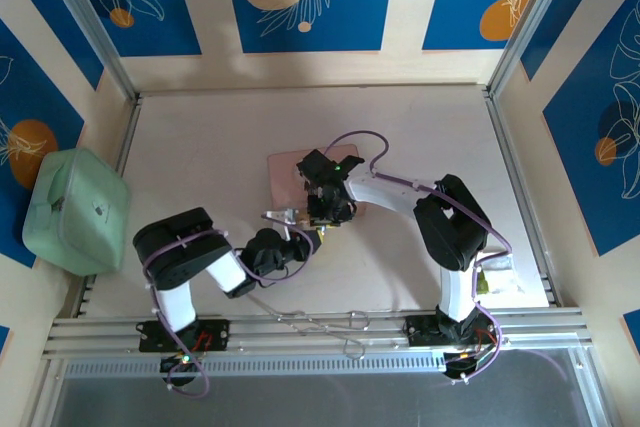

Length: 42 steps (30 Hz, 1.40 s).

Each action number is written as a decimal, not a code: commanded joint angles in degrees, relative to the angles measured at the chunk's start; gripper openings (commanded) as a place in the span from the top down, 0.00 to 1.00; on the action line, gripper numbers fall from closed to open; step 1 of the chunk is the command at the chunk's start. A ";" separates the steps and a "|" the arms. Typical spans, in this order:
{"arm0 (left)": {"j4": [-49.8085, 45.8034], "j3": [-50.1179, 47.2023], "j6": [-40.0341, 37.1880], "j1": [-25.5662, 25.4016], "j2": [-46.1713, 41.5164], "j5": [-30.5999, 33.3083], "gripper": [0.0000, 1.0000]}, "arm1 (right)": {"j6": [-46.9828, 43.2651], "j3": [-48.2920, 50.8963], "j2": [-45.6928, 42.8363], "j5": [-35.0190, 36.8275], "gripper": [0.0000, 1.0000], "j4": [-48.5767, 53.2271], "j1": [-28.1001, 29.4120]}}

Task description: Unlock the padlock with the key

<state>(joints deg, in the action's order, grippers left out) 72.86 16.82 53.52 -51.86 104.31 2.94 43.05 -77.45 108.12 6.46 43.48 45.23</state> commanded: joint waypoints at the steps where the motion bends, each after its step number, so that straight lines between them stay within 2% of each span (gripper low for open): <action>1: 4.73 0.80 1.09 1.48 2.69 -1.91 0.64 | -0.07 1.43 -0.91 -5.58 0.83 0.41 0.03; 12: 2.88 4.44 1.19 1.62 3.90 -3.29 0.66 | 0.27 1.83 -1.45 -6.96 0.82 -0.14 -0.60; 25: 7.82 4.80 5.38 2.63 5.58 -5.52 0.86 | 1.40 2.88 -1.67 -8.57 0.81 -1.57 -0.66; 33: 7.80 5.41 7.39 2.89 4.52 -7.26 0.93 | 2.82 4.40 -2.93 -8.92 0.77 -3.58 -1.07; 35: 7.82 5.59 7.52 3.10 5.16 -8.41 0.89 | 3.17 4.74 -3.20 -9.44 0.77 -4.17 -1.20; 37: 7.82 5.18 7.29 3.10 6.19 -8.75 0.73 | 3.18 4.60 -3.22 -9.71 0.77 -4.20 -1.29; 39: 7.82 4.48 7.48 3.04 6.96 -8.48 0.65 | 3.05 4.50 -3.24 -9.80 0.78 -4.11 -1.38; 42: 7.82 3.81 7.41 3.03 7.43 -8.35 0.65 | 2.99 4.67 -3.35 -9.99 0.78 -4.02 -1.54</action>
<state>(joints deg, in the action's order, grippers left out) 80.23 20.21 55.55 -49.50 109.78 -2.63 45.45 -73.95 105.54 2.55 38.54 42.68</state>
